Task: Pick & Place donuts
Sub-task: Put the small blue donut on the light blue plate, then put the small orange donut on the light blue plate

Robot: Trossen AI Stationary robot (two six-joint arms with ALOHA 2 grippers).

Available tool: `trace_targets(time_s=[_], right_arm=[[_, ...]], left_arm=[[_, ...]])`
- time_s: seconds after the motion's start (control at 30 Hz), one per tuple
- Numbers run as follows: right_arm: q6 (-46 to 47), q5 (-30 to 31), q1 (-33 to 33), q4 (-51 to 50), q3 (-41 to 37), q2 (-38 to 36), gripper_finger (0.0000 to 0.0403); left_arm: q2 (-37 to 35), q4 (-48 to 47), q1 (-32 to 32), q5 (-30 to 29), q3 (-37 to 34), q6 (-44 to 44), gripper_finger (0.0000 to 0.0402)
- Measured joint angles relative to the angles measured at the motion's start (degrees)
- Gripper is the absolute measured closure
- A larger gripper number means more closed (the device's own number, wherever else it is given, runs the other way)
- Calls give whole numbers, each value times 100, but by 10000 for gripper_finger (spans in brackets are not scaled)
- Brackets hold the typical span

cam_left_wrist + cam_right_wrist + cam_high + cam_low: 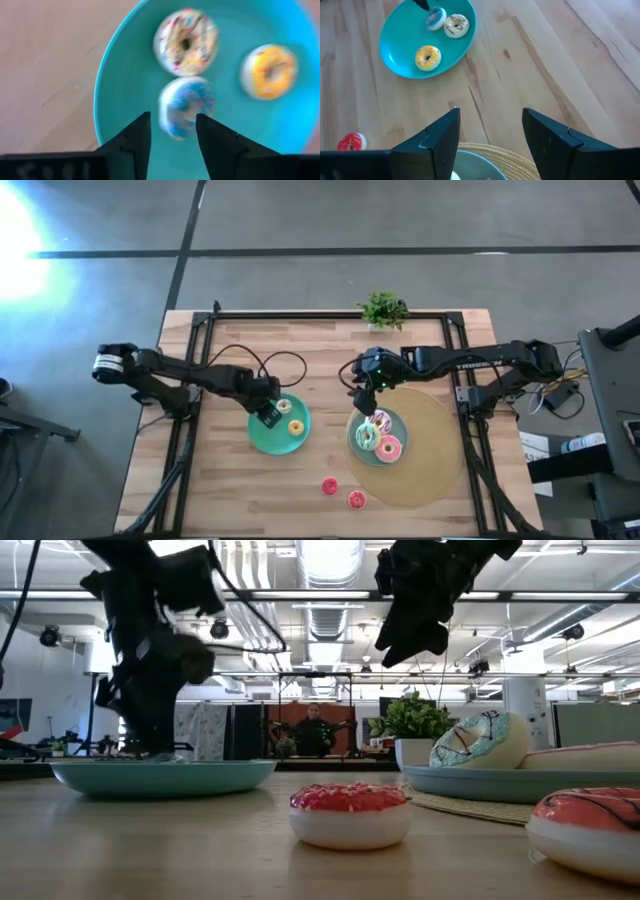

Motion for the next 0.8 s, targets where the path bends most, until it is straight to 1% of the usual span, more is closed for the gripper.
trace_targets(time_s=[0.23,0.33,0.43,0.53,0.63,0.73,0.8], right_arm=[[-360,-57,78,-63,-7,1,197],[-776,-365,163,-196,-9,12,197],[-1084,-543,271,-214,-16,82,197],[-1232,-749,373,-74,-17,154,197],[-1224,-1060,541,-14,-16,261,197],[-1200,-1214,907,-27,-16,347,197],[-1076,-1228,1204,-62,-16,424,197]], left_arm=[[-495,-383,-22,-69,514,-157,271],[-741,-378,-117,-230,641,-275,271],[-961,-350,-312,-446,696,-395,271],[-1113,-115,-635,-492,689,-539,271],[-1158,-15,-1111,-610,689,-905,271],[-1152,-23,-1627,-957,680,-1351,271],[-1136,-19,-1915,-1241,680,-1437,271]])
